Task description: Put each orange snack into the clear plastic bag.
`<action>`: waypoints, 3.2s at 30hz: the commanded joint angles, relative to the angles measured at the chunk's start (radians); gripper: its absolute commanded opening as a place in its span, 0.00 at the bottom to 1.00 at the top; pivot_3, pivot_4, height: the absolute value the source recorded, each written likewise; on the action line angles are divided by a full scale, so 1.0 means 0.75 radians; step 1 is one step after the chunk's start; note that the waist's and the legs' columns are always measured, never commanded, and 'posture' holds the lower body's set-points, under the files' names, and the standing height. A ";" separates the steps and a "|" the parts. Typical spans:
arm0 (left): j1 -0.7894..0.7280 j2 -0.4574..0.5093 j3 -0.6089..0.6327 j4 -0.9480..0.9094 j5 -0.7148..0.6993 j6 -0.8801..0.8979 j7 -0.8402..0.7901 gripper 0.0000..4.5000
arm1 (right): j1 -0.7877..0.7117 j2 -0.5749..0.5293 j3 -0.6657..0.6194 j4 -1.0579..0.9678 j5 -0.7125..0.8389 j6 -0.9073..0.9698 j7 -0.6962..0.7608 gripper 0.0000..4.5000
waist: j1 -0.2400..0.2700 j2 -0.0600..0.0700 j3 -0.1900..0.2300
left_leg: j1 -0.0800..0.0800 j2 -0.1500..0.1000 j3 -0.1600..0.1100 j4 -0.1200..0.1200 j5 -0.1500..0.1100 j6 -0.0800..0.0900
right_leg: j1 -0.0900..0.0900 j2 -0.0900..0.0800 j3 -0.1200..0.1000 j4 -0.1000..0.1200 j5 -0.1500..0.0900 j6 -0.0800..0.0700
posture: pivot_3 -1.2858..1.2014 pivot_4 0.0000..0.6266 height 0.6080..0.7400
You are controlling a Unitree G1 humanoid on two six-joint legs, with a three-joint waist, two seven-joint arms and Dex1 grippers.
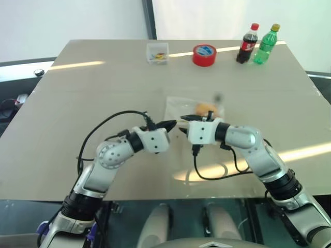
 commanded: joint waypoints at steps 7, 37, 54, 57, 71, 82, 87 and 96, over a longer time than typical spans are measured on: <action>-0.003 -0.002 0.012 -0.063 -0.010 -0.007 0.013 0.00 | -0.008 0.014 -0.008 -0.034 -0.009 -0.038 -0.027 0.37 | 0.000 0.000 0.000 | 0.000 0.000 0.000 0.000 0.000 0.000 | 0.000 0.000 0.000 0.000 0.000 0.000 | 0.52 0.24 1.00; -0.003 -0.018 0.013 -0.081 -0.015 -0.004 0.016 0.00 | -0.015 0.009 -0.015 -0.009 -0.025 -0.048 -0.028 0.48 | 0.000 0.000 0.000 | 0.000 0.000 0.000 0.000 0.000 0.000 | 0.000 0.000 0.000 0.000 0.000 0.000 | 0.52 0.24 1.00; -0.008 -0.012 0.019 -0.062 -0.002 0.007 0.022 0.00 | -0.022 0.007 -0.026 -0.024 -0.023 -0.042 -0.033 0.17 | 0.000 0.000 0.000 | 0.000 0.000 0.000 0.000 0.000 0.000 | 0.000 0.000 0.000 0.000 0.000 0.000 | 0.52 0.24 1.00; -0.010 -0.013 0.019 -0.059 0.000 0.010 0.023 0.00 | -0.019 0.007 -0.027 -0.028 -0.024 -0.037 -0.033 0.17 | 0.000 0.000 0.000 | 0.000 0.000 0.000 0.000 0.000 0.000 | 0.000 0.000 0.000 0.000 0.000 0.000 | 0.52 0.24 1.00; -0.018 -0.013 0.010 -0.049 0.013 0.040 0.026 0.00 | -0.023 0.036 -0.038 -0.044 -0.005 0.016 -0.042 0.17 | 0.000 0.000 0.000 | 0.000 0.000 0.000 0.000 0.000 0.000 | 0.000 0.000 0.000 0.000 0.000 0.000 | 0.52 0.24 1.00; -0.011 -0.012 0.007 -0.064 0.007 0.037 0.018 0.00 | -0.028 0.054 -0.038 -0.025 -0.003 0.021 -0.043 0.17 | 0.000 0.000 0.000 | 0.000 0.000 0.000 0.000 0.000 0.000 | 0.000 0.000 0.000 0.000 0.000 0.000 | 0.52 0.24 1.00; -0.008 -0.008 0.011 -0.064 0.004 0.034 0.018 0.00 | -0.027 0.053 -0.040 -0.023 -0.004 0.020 -0.043 0.17 | 0.000 0.000 0.000 | 0.000 0.000 0.000 0.000 0.000 0.000 | 0.000 0.000 0.000 0.000 0.000 0.000 | 0.52 0.24 1.00; -0.008 -0.010 0.011 -0.063 0.003 0.026 0.022 0.00 | -0.026 0.044 -0.044 -0.021 -0.007 0.017 -0.043 0.00 | 0.000 0.000 0.000 | 0.000 0.000 0.000 0.000 0.000 0.000 | 0.000 0.000 0.000 0.000 0.000 0.000 | 0.52 0.24 1.00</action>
